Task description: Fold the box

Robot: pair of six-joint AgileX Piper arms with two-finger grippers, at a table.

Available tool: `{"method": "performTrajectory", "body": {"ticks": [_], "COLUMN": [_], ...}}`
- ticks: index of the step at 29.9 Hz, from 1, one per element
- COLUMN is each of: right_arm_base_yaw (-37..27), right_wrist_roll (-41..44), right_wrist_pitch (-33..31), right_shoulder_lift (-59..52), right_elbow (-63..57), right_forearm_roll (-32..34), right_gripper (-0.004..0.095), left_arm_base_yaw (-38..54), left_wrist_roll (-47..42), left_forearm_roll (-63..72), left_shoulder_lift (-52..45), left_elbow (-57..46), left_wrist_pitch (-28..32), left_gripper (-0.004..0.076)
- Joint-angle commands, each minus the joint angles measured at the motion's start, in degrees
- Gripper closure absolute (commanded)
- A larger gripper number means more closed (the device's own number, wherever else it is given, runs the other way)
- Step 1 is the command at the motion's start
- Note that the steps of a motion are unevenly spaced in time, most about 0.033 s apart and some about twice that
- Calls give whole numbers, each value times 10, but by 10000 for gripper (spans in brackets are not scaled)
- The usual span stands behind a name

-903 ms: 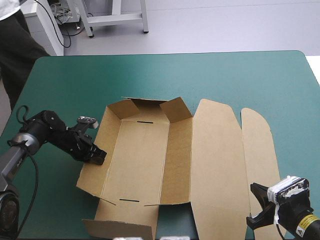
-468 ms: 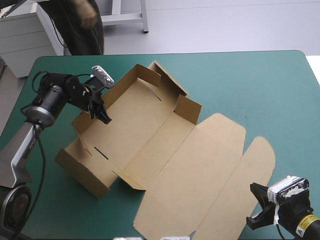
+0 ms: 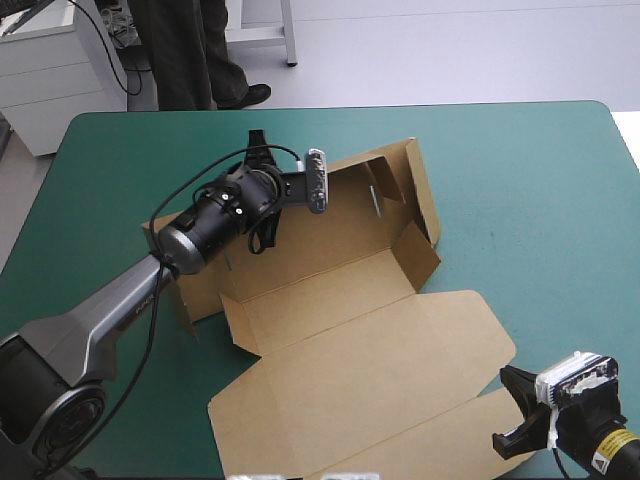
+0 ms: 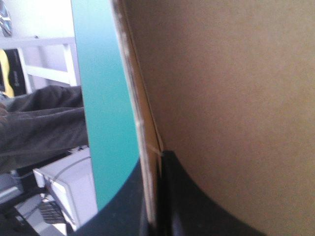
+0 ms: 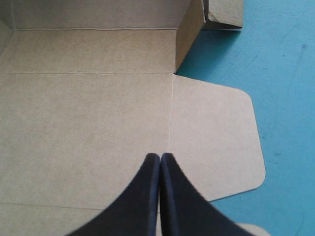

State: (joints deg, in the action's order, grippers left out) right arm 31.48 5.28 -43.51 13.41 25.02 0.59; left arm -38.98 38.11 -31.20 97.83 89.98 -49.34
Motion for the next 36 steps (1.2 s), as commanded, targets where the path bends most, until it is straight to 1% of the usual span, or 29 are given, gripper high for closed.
{"method": "performTrajectory", "body": {"ticks": [1,5,9,13,15,18,21,23,27,36], "right_arm_base_yaw": [-3,-3,-3,-3,-3,-3,-3,-3,-3,-3], "right_wrist_roll": [-2,-2,7,9,10,25,36,36,36,41], "right_wrist_pitch": [42,42,42,42,43,53,70,73,60,63], "right_shoulder_lift": [5,5,5,5,5,5,5,5,5,5], "right_elbow": [15,15,15,15,15,15,15,15,15,15], "right_forearm_roll": [2,2,8,12,12,12,12,18,27,34], "right_gripper": [928,928,928,928,928,928,928,927,926,926], "left_arm_base_yaw": [-41,-72,-96,-101,-105,-119,-126,-126,-126,-126], "left_wrist_roll": [5,0,0,-26,-51,-86,-123,-135,-137,-137], "left_forearm_roll": [-47,-50,-76,-105,-144,-223,-254,-254,-263,-263], "left_shoulder_lift": [-27,-42,-75,-117,-136,-157,-170,-176,-183,-187], "left_elbow": [17,10,-27,-95,-138,-196,-234,-242,-243,-243], "left_wrist_pitch": [14,19,24,87,125,166,213,230,237,234], "left_gripper": [731,731,731,731,731,731,731,731,731,731]}}
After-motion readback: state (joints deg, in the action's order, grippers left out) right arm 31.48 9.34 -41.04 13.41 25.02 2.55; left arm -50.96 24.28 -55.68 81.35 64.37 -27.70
